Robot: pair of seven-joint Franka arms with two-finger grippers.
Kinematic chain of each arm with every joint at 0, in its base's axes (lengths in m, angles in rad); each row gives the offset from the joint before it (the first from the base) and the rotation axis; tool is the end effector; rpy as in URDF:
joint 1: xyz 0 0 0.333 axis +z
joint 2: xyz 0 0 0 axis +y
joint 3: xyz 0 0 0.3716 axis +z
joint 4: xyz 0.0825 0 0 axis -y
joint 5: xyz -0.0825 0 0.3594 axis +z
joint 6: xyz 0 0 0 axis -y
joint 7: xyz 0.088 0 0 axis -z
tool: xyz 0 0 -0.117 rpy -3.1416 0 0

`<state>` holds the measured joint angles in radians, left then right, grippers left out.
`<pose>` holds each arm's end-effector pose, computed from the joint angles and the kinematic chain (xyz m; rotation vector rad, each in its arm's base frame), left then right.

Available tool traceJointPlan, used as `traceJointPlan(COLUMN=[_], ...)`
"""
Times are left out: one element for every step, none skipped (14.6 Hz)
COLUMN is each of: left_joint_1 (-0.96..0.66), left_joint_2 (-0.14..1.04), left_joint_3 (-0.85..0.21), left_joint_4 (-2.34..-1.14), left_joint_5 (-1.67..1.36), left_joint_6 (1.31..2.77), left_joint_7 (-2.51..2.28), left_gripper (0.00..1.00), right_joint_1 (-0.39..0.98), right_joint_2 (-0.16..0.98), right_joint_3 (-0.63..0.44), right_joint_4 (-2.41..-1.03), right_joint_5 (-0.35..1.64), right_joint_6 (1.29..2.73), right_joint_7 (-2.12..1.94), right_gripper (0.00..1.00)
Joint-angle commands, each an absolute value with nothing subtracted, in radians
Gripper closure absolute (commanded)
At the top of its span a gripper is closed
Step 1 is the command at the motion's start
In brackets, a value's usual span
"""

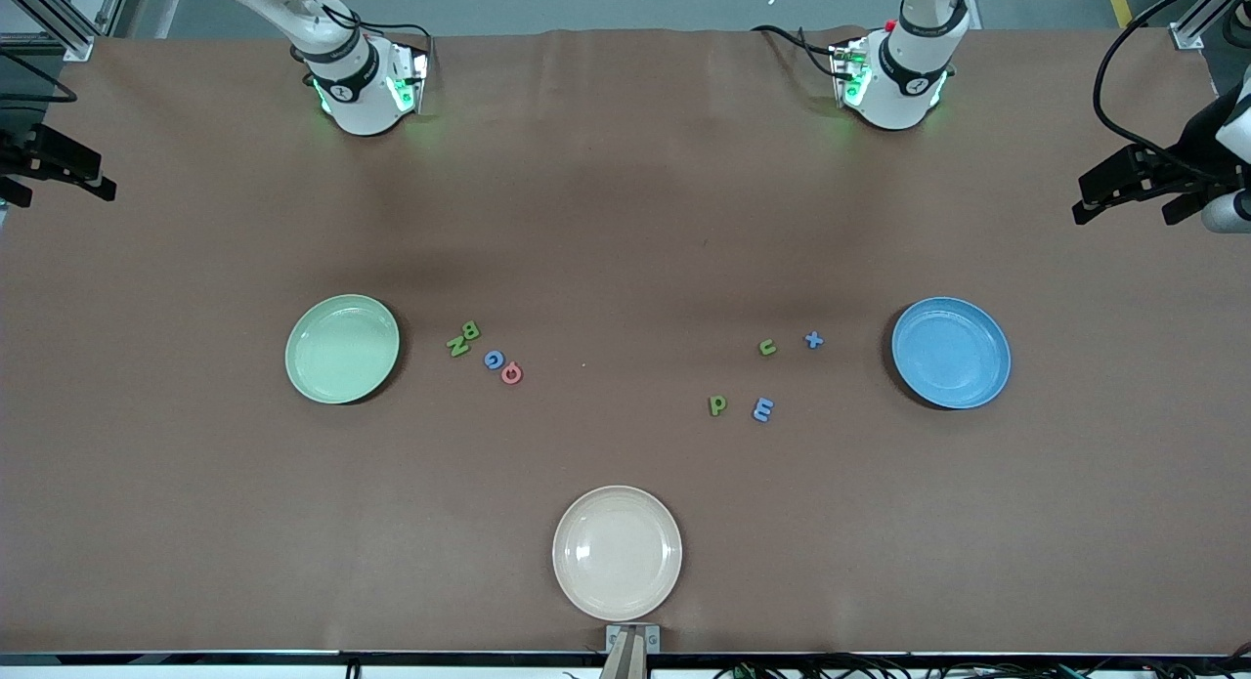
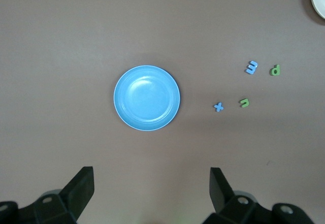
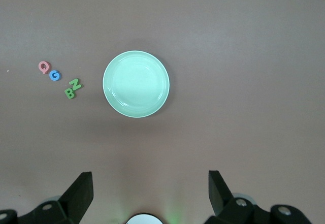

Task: Sort upper and lower case letters into plates
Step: 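Reach the left gripper to the blue x while the right gripper reaches the N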

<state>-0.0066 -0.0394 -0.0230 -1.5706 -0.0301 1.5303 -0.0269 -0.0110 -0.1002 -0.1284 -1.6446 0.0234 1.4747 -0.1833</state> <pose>0.5112 -0.0191 0.6872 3.1124 -0.0060 -0.0027 0.4771 -0.0682 0.6797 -3.0922 -0.0718 0.0987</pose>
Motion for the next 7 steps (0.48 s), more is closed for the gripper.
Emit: traceJointPlan(left_joint_1=[-0.006,-0.003,0.0,-0.002,-0.003,-0.011,-0.012], left_joint_2=[-0.041,-0.04,-0.04,-0.038,-0.034,-0.029,-0.015], left_joint_3=[-0.028,-0.028,-0.026,-0.026,-0.026,-0.028,-0.029], left_joint_4=[-1.56,-1.559,-1.557,-1.559,-1.56,-1.56,-1.565], left_joint_5=[-0.034,-0.041,-0.044,-0.044,-0.044,-0.044,-0.044], left_joint_6=[1.516,1.517,1.517,1.517,1.517,1.519,1.519], left_joint_7=[-0.041,-0.034,-0.031,-0.035,-0.043,-0.046,-0.045], left_gripper=[0.0,0.0,0.0,0.0,0.0,0.0,0.0], right_joint_1=[-0.028,-0.028,-0.028,-0.028,-0.028,-0.028,-0.028], right_joint_2=[-0.107,-0.107,-0.107,-0.107,-0.107,-0.107,-0.107], right_joint_3=[-0.121,-0.121,-0.121,-0.121,-0.121,-0.12,-0.121], right_joint_4=[-1.654,-1.654,-1.654,-1.654,-1.654,-1.654,-1.654], right_joint_5=[0.028,0.028,0.028,0.028,0.028,0.028,0.028], right_joint_6=[1.473,1.473,1.473,1.473,1.473,1.473,1.473], right_joint_7=[-0.187,-0.187,-0.187,-0.187,-0.187,-0.187,-0.187], right_gripper=[0.0,0.0,0.0,0.0,0.0,0.0,0.0])
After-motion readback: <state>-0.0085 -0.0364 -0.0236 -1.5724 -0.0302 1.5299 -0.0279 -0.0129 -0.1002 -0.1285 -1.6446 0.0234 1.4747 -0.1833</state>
